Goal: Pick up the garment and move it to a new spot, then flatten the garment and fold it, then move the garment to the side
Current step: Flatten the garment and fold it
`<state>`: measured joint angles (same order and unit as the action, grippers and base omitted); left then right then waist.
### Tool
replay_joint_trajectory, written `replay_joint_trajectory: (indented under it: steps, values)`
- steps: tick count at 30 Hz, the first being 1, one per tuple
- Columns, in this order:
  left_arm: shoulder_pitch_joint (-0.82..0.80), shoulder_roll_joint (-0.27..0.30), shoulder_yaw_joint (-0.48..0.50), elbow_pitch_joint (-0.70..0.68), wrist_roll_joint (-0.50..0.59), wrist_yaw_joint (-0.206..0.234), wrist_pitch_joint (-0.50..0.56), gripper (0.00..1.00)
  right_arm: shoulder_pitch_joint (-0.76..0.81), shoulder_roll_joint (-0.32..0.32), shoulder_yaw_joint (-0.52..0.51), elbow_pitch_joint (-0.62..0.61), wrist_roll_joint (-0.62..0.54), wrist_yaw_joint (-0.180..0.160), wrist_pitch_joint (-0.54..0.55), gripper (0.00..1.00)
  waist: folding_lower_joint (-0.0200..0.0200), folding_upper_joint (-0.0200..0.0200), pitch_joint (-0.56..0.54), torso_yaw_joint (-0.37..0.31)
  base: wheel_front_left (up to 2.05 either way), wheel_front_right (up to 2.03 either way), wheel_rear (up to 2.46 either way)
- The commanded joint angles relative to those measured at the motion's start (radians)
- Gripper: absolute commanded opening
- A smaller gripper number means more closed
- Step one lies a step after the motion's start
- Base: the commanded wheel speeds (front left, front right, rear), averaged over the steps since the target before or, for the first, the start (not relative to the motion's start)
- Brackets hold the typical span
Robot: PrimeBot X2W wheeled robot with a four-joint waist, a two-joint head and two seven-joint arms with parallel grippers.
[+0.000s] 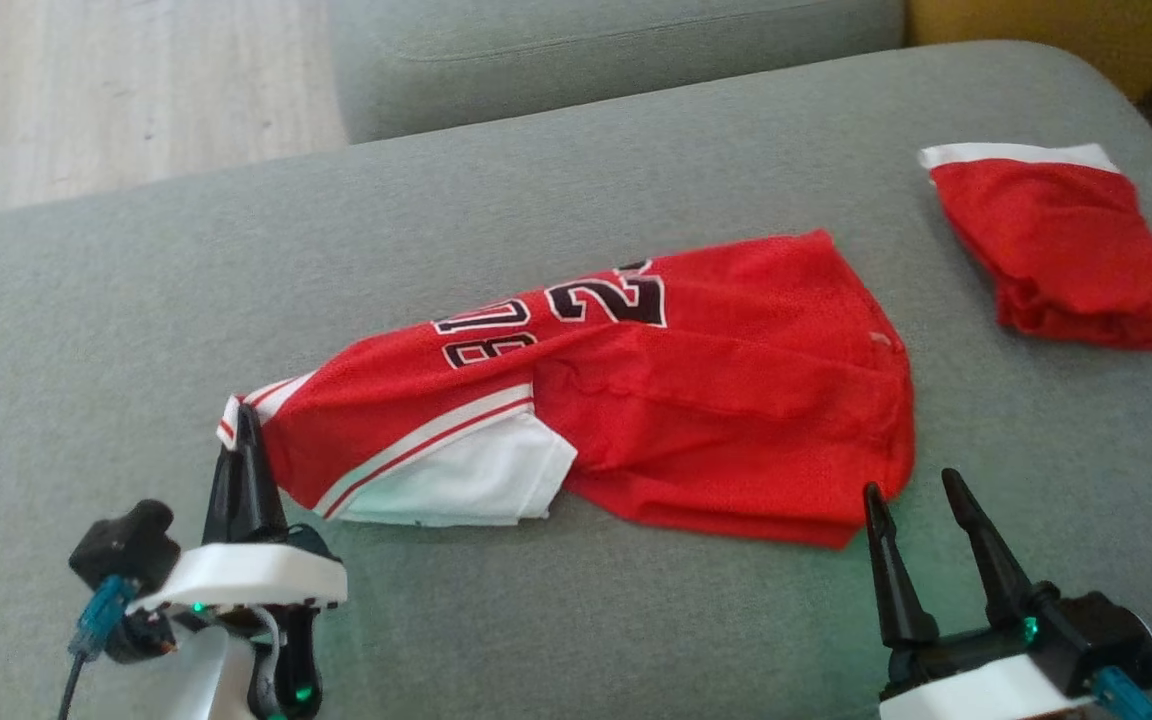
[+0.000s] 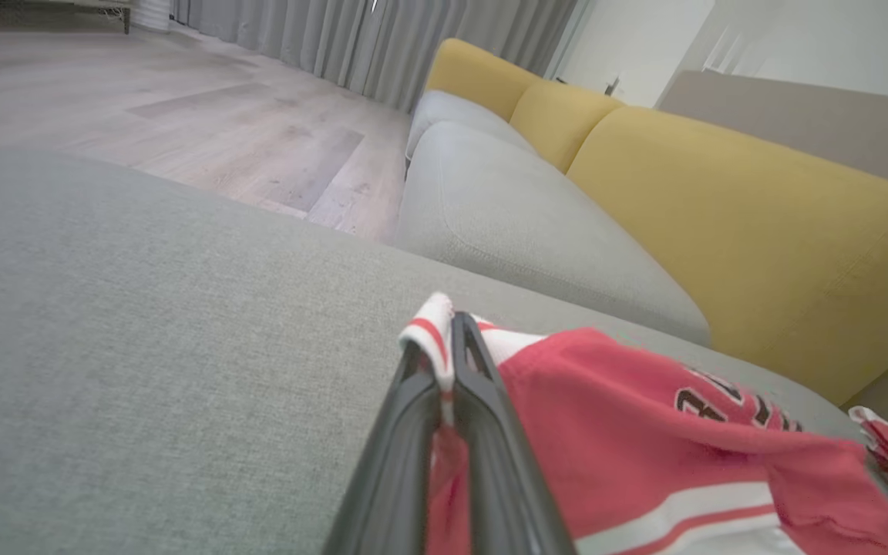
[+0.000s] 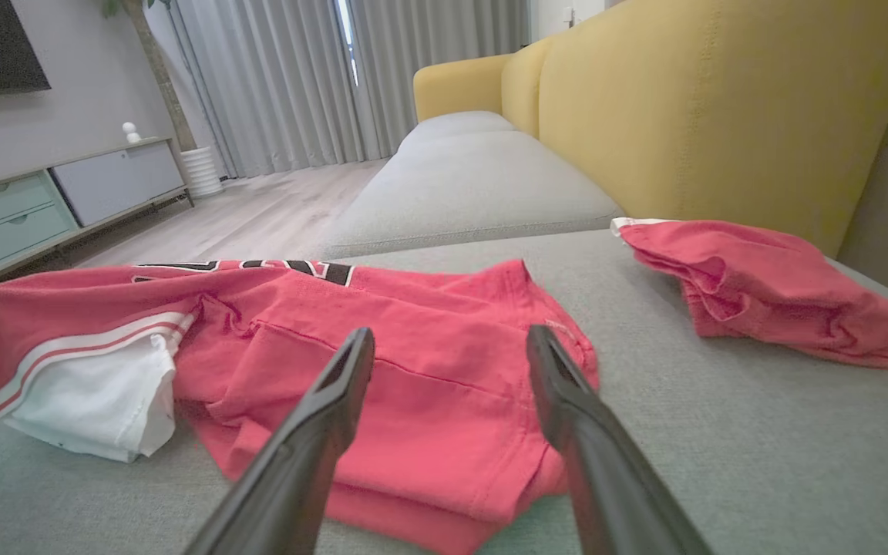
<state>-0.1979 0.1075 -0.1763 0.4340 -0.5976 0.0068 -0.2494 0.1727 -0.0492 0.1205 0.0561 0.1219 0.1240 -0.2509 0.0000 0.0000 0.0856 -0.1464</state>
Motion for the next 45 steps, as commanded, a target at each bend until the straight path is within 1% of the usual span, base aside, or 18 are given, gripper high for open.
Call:
replay_joint_trajectory:
  steps: [1, 2, 5, 7, 10, 11, 12, 13, 14, 19, 24, 25, 28, 31, 33, 39, 42, 45]
  values:
    - [-0.029, 0.000, 0.062, -0.050, 0.027, -0.014, -0.012, 0.00, -0.040, -0.013, 0.021, -0.031, -0.004, 0.007, -0.011, 1.00, 0.0000, 0.0000, 0.003, 0.024, 0.00, 0.00, 0.00]
    - [-0.029, 0.000, 0.062, -0.050, 0.027, -0.014, -0.012, 0.00, -0.040, -0.013, 0.021, -0.031, -0.004, 0.007, -0.011, 1.00, 0.0000, 0.0000, 0.003, 0.024, 0.00, 0.00, 0.00]
    - [-0.037, -0.017, 0.096, -0.076, 0.076, -0.036, -0.012, 0.00, -0.040, -0.014, 0.026, -0.028, -0.005, 0.007, -0.011, 1.00, 0.0000, 0.0000, 0.004, 0.044, 0.00, 0.00, 0.00]
    - [-0.067, -0.034, 0.120, -0.106, 0.118, -0.061, -0.012, 0.00, -0.041, -0.014, 0.032, -0.025, -0.004, 0.007, -0.011, 1.00, 0.0000, 0.0000, 0.007, 0.058, 0.00, 0.00, 0.00]
    - [-0.109, -0.043, 0.109, -0.105, 0.174, -0.082, -0.012, 0.00, -0.045, -0.013, 0.040, -0.024, -0.003, 0.007, -0.011, 1.00, 0.0000, 0.0000, 0.014, 0.069, 0.00, 0.00, 0.00]
    - [-0.124, -0.045, 0.100, -0.096, 0.196, -0.086, -0.012, 0.18, -0.047, -0.014, 0.045, -0.022, -0.002, 0.007, -0.011, 1.00, 0.0000, 0.0000, 0.017, 0.070, 0.00, 0.00, 0.00]
    - [-0.140, -0.046, 0.093, -0.088, 0.217, -0.089, -0.012, 0.42, -0.051, -0.015, 0.049, -0.021, -0.002, 0.007, -0.011, 1.00, 0.0000, 0.0000, 0.022, 0.071, 0.00, 0.00, 0.00]
    - [-0.156, -0.048, 0.089, -0.078, 0.234, -0.090, -0.012, 0.85, -0.055, -0.015, 0.051, -0.021, -0.002, 0.007, -0.011, 1.00, 0.0000, 0.0000, 0.026, 0.071, 0.00, 0.00, 0.00]
    - [-0.168, -0.050, 0.087, -0.065, 0.251, -0.086, -0.012, 1.00, -0.059, -0.015, 0.053, -0.020, -0.001, 0.007, -0.011, 1.00, 0.0000, 0.0000, 0.030, 0.070, 0.00, 0.00, 0.00]
    - [-0.172, -0.055, 0.051, -0.064, 0.342, -0.063, -0.012, 1.00, -0.063, -0.018, 0.051, -0.018, 0.001, 0.007, -0.011, 1.00, 0.0000, 0.0000, 0.044, 0.062, 0.00, 0.00, 0.00]
    - [-0.065, -0.057, -0.005, -0.130, 0.396, -0.033, -0.012, 1.00, -0.052, -0.018, 0.043, -0.016, 0.001, 0.007, -0.011, 1.00, 0.0000, 0.0000, 0.042, 0.064, 0.00, 0.00, 0.00]
    - [-0.036, -0.057, -0.016, -0.140, 0.405, -0.020, -0.012, 1.00, -0.051, -0.018, 0.042, -0.016, 0.001, 0.007, -0.011, 1.00, 0.0000, 0.0000, 0.040, 0.066, 0.00, 0.00, 0.00]
    - [0.038, -0.057, -0.017, -0.162, 0.409, 0.038, -0.012, 1.00, -0.051, -0.016, 0.042, -0.015, 0.001, 0.007, -0.011, 1.00, 0.0000, 0.0000, 0.035, 0.070, 0.00, 0.00, 0.00]
    - [0.075, -0.057, 0.014, -0.180, 0.397, 0.092, -0.012, 1.00, -0.051, -0.014, 0.042, -0.017, 0.001, 0.007, -0.011, 1.00, 0.0000, 0.0000, 0.035, 0.075, 0.00, 0.00, 0.00]
    - [0.077, -0.057, 0.041, -0.197, 0.413, 0.114, -0.012, 1.00, -0.051, -0.014, 0.044, -0.016, 0.000, 0.007, -0.011, 1.00, 0.0000, 0.0000, 0.033, 0.079, 0.00, 0.00, 0.00]
    - [0.075, -0.057, 0.101, -0.180, 0.433, 0.128, -0.012, 1.00, -0.046, -0.022, 0.052, -0.009, 0.000, 0.007, -0.011, 1.00, 0.0000, 0.0000, 0.021, 0.077, 0.00, 0.00, 0.00]
    - [0.075, -0.057, 0.138, -0.117, 0.420, 0.134, -0.012, 1.00, -0.043, -0.022, 0.056, -0.006, 0.000, 0.007, -0.011, 1.00, 0.0000, 0.0000, 0.015, 0.075, 0.00, 0.00, 0.00]
    - [0.072, -0.046, 0.153, -0.052, 0.412, 0.119, -0.012, 1.00, -0.039, -0.023, 0.062, -0.006, 0.002, 0.007, -0.011, 1.00, 0.0000, 0.0000, 0.011, 0.072, 0.00, 0.00, 0.00]
